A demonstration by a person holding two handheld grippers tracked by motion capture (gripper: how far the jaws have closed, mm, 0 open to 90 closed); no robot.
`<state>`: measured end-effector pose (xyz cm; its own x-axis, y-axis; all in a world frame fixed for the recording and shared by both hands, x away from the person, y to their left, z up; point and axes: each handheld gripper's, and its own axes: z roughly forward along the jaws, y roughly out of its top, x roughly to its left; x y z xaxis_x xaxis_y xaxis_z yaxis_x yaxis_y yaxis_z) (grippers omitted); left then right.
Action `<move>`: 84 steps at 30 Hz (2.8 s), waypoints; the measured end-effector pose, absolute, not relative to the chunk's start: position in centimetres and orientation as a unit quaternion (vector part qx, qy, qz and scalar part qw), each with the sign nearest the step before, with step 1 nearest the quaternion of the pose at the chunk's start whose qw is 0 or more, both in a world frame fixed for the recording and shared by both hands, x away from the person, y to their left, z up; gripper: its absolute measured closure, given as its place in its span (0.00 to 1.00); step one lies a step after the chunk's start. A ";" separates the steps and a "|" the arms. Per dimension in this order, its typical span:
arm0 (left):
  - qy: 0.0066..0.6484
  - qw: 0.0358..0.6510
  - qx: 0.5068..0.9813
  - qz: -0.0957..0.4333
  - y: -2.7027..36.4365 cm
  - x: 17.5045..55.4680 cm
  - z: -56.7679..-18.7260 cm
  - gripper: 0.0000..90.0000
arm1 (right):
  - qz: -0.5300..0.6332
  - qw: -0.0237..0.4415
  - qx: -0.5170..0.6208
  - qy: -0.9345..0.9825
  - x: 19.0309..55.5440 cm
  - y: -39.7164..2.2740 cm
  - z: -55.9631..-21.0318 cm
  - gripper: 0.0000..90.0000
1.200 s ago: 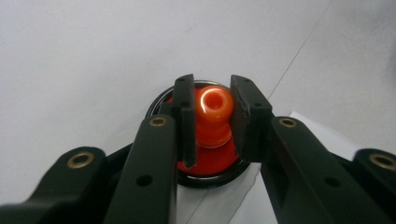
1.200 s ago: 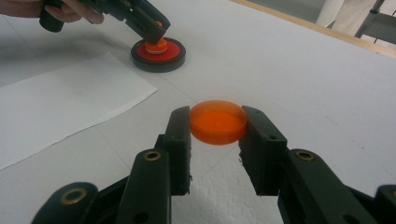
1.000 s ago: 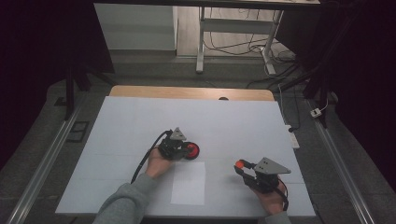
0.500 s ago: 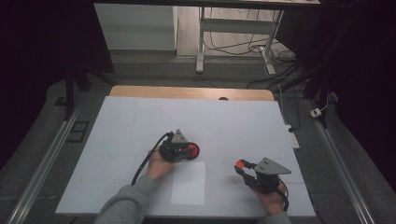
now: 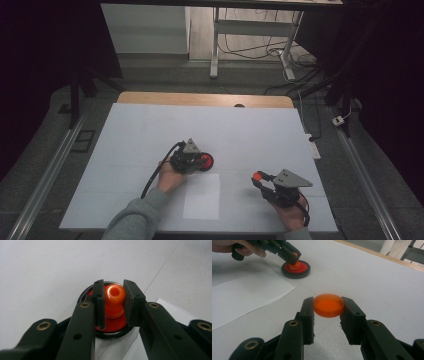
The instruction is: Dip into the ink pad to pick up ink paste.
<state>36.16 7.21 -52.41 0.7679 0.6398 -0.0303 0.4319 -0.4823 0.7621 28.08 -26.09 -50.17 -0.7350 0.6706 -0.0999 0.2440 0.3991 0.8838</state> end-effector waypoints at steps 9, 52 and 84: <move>0.315 0.399 0.851 0.135 7.1 36.1 -52.4 0.81 | 0.468 0.227 0.284 0.805 28.1 -26.1 -50.2 0.71; 0.334 0.441 0.825 0.119 8.1 36.7 -52.1 0.81 | 0.470 0.229 0.287 0.803 28.1 -26.3 -50.0 0.71; 0.334 0.438 0.826 0.122 7.8 36.4 -53.2 0.81 | 0.469 0.226 0.286 0.804 28.1 -26.3 -50.1 0.71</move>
<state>36.44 7.82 -53.23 0.7473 0.6584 -0.0903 0.4441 -0.3937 0.8048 28.10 -26.25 -50.09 -0.7337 0.6728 -0.0955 0.2488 0.3967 0.8836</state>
